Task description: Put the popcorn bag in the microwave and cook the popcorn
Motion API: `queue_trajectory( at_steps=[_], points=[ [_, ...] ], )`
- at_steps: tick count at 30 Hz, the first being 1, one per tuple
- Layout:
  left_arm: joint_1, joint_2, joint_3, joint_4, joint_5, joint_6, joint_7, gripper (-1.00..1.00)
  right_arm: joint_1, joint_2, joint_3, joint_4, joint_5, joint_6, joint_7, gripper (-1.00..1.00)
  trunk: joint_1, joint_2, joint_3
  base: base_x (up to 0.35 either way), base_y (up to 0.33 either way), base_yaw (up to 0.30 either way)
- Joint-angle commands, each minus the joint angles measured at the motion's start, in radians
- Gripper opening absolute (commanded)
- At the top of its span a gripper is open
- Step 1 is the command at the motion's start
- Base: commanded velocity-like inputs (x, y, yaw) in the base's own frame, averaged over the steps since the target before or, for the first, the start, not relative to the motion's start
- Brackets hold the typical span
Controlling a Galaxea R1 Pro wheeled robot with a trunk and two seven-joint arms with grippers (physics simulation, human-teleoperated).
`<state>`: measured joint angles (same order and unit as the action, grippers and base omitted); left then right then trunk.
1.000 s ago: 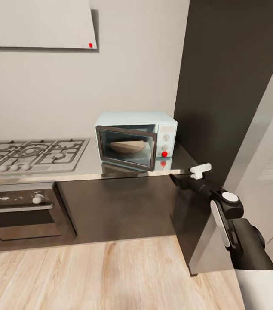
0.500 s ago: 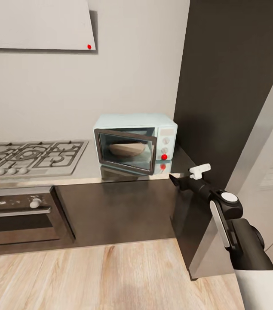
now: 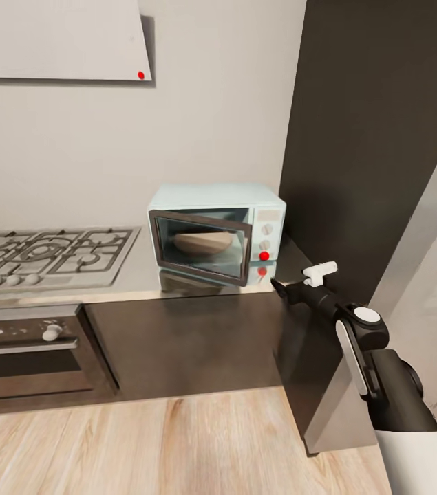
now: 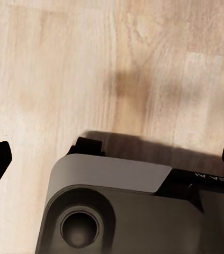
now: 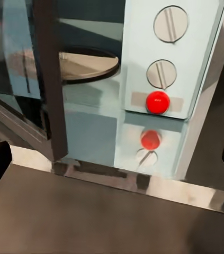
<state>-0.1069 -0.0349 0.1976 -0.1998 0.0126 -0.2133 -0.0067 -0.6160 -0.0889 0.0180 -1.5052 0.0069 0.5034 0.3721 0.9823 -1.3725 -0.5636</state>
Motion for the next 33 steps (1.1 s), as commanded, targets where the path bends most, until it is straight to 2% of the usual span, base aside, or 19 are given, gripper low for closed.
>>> queue_trajectory(
  at_steps=[1, 10, 22, 33],
  points=[
    [-0.001, 0.0, 0.003, 0.001, 0.001, -0.003, -0.001, 1.0, -0.001, -0.001, 0.0, -0.001, 0.001, 0.005, 0.003, 1.0, 0.001, 0.0, -0.001, 0.326, 0.0, 0.0],
    [-0.001, 0.0, 0.003, 0.001, 0.001, -0.003, -0.001, 1.0, 0.001, 0.0, -0.001, -0.001, 0.0, 0.013, 0.004, 1.0, 0.001, 0.0, -0.001, 0.32, 0.0, 0.0],
    [-0.001, -0.002, 0.0, 0.001, 0.0, -0.003, -0.001, 1.0, 0.004, 0.0, 0.001, 0.002, -0.002, 0.011, 0.011, 1.0, 0.001, 0.0, -0.001, 0.026, 0.0, 0.0],
    [-0.001, -0.001, 0.001, 0.001, 0.001, -0.003, -0.001, 1.0, 0.002, 0.003, -0.001, 0.035, -0.003, 0.006, 0.002, 1.0, 0.001, 0.0, -0.001, 0.12, -0.034, 0.0]
  ],
)
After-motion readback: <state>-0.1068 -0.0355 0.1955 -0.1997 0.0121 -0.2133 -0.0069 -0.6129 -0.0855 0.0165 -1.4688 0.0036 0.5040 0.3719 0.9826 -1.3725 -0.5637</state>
